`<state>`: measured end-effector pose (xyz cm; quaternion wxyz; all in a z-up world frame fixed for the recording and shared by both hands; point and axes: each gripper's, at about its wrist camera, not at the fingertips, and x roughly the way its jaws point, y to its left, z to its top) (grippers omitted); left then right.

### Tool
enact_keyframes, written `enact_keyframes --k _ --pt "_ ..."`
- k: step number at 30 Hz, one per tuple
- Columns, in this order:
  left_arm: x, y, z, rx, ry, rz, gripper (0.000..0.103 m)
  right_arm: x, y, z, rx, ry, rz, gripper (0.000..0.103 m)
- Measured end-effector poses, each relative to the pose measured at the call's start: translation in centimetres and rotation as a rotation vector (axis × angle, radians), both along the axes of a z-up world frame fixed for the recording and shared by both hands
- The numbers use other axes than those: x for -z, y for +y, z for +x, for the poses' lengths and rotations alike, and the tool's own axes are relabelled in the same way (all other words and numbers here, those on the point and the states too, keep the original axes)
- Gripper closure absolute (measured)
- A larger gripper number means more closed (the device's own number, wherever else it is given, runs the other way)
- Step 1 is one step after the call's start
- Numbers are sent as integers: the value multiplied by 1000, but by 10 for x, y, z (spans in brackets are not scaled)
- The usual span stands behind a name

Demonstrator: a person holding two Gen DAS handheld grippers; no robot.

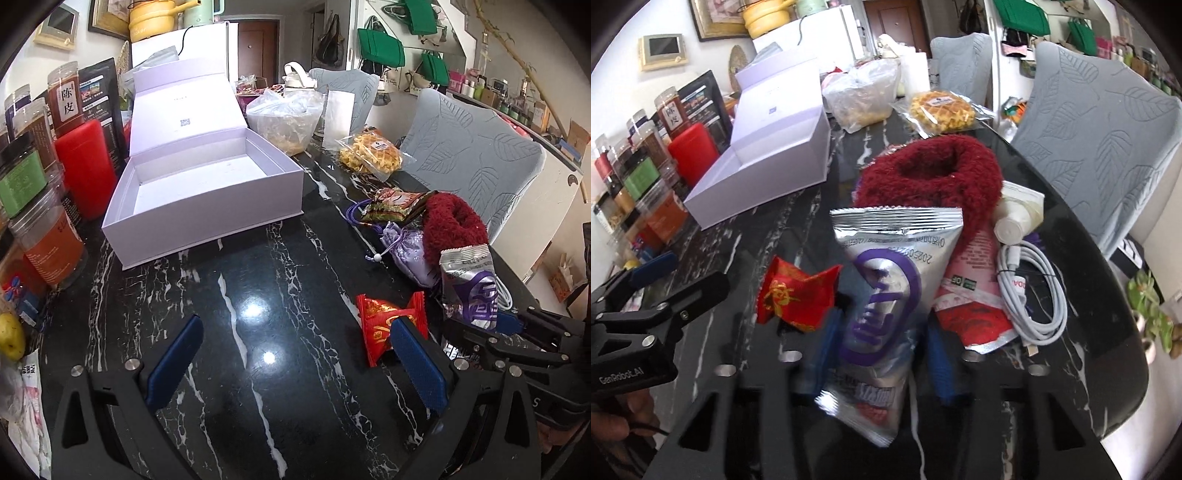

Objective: Organize soft objects
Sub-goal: 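Reach the right gripper to the silver-purple snack bag while the left approaches the red packet, then close the right gripper on the silver bag while the left grasps the red packet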

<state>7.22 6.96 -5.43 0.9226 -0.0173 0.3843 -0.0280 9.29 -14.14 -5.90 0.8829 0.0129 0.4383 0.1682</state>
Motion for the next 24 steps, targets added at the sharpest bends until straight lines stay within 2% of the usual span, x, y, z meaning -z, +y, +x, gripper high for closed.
enact_keyframes --k 2,5,10,16,24 --pt "0 -1 1 9 -1 -9 0 -2 1 -2 -27 -6 -5 69" --pt "1 -5 4 28 6 -27 0 -7 -3 -4 -41 0 27 70" --pt "6 -18 11 67 25 -41 0 -18 -14 -9 -30 -34 19 70" --pt "18 -35 22 122 84 -111 0 -25 -30 -10 -13 -44 46 70" --pt "30 -59 32 150 121 -73 0 -26 -50 -8 22 -55 58 70"
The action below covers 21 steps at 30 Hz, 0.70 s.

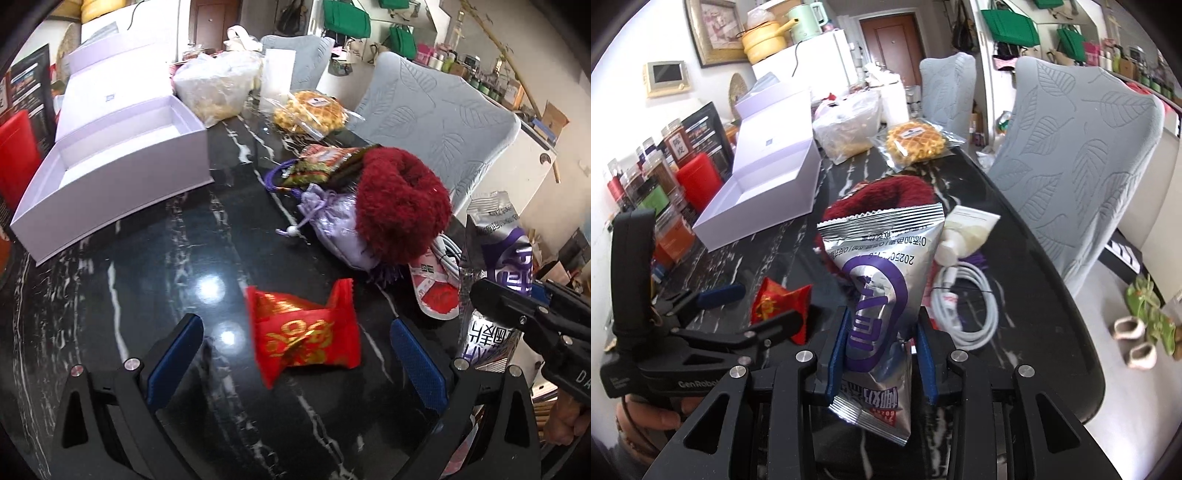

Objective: Organize soft objects
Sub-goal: 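Close the right gripper on the silver bag while the left grasps the red packet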

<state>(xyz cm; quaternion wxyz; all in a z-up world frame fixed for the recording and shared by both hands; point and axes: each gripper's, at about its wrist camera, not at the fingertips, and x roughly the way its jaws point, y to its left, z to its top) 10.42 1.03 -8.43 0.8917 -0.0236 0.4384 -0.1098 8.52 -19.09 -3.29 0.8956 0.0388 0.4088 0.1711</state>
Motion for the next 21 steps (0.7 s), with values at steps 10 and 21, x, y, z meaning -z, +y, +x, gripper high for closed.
enact_keyframes --k 10,21 --pt "7 -9 5 -33 2 61 23 4 -14 1 22 8 17 70" --pt "1 3 -5 -40 -13 -14 55 3 -11 -2 18 5 12 70"
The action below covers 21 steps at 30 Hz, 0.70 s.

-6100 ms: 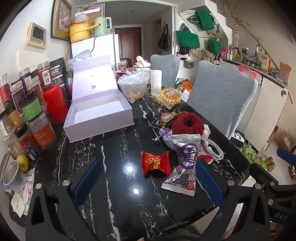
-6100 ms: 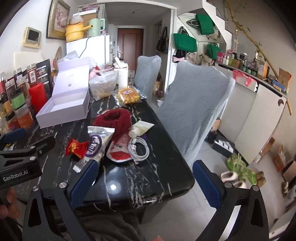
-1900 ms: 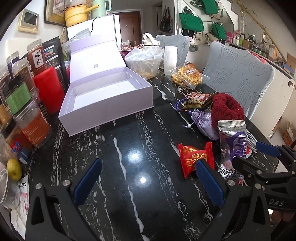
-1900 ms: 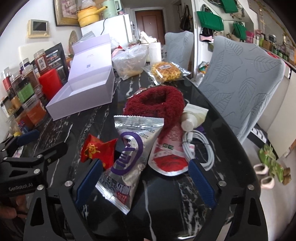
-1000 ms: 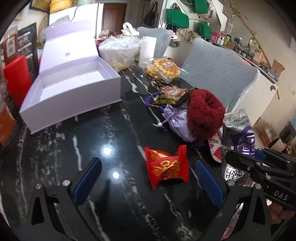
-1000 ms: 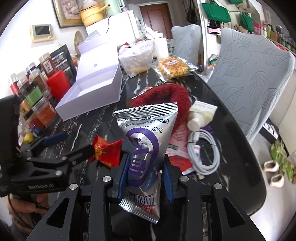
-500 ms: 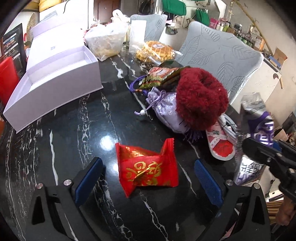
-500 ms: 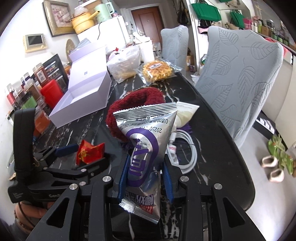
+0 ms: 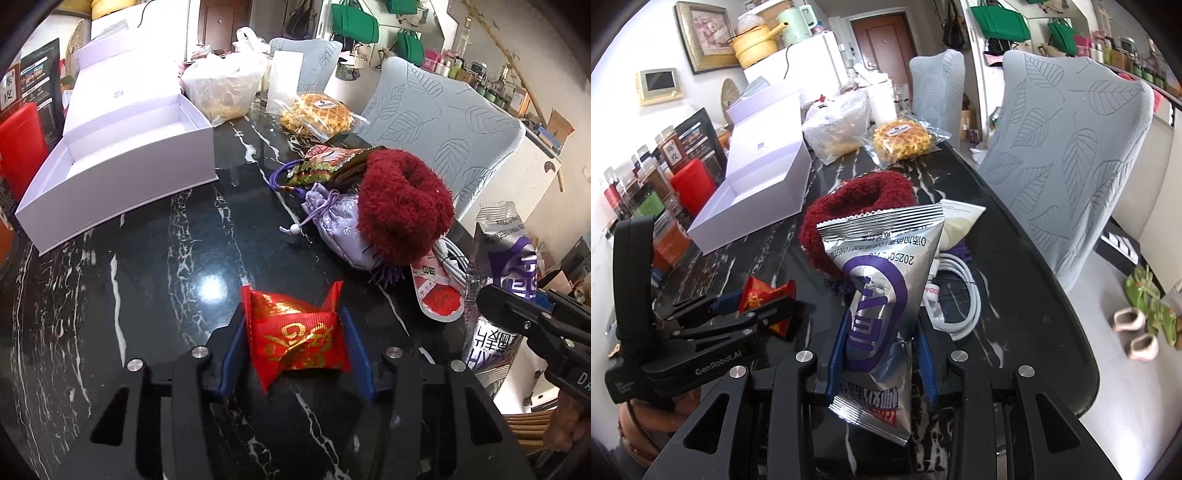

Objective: Organize soft objects
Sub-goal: 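Close the right gripper on the silver bag while the left grasps the red packet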

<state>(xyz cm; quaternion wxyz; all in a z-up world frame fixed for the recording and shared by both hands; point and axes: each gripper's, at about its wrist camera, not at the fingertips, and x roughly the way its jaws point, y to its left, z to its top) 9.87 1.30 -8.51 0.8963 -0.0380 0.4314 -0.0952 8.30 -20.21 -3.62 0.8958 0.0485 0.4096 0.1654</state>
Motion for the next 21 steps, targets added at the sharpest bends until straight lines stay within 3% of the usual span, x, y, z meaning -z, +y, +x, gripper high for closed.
enact_keyframes --k 6,21 --pt "-7 8 -11 -12 -26 -23 63 -1 8 -2 -23 -5 -1 70" --pt "-2 14 -14 -10 -24 -45 62 -2 28 -3 -59 -3 -12 70"
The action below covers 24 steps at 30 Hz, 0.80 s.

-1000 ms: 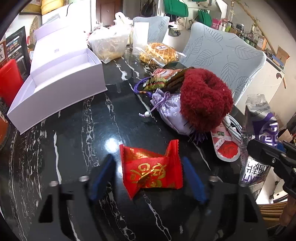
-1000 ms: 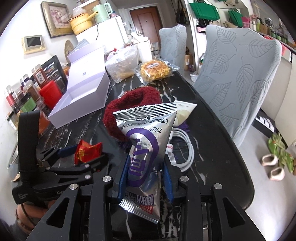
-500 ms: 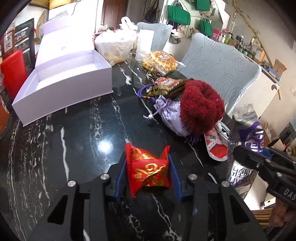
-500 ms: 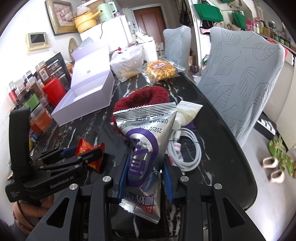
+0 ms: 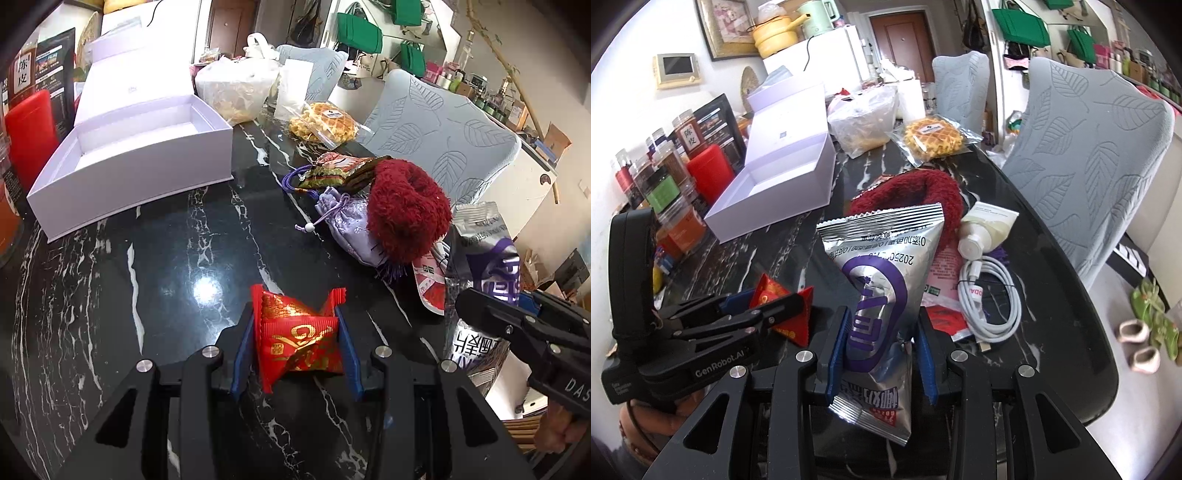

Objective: Organize soft objects
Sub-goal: 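Close the right gripper on the silver bag while the left grasps the red packet, then carry the red packet and silver bag with both grippers into the white box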

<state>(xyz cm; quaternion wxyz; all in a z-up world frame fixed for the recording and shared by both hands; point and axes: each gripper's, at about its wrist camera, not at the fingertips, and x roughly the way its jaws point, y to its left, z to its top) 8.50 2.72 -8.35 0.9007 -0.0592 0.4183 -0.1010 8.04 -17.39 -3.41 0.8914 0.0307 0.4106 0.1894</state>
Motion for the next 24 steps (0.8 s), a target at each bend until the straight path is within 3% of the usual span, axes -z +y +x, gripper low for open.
enact_keyframes --k 6,24 --pt "6 6 5 16 26 -77 60 1 3 3 -1 5 -9 70" --pt "-17 32 -6 -54 -44 -60 63 0 17 2 -59 8 3 70"
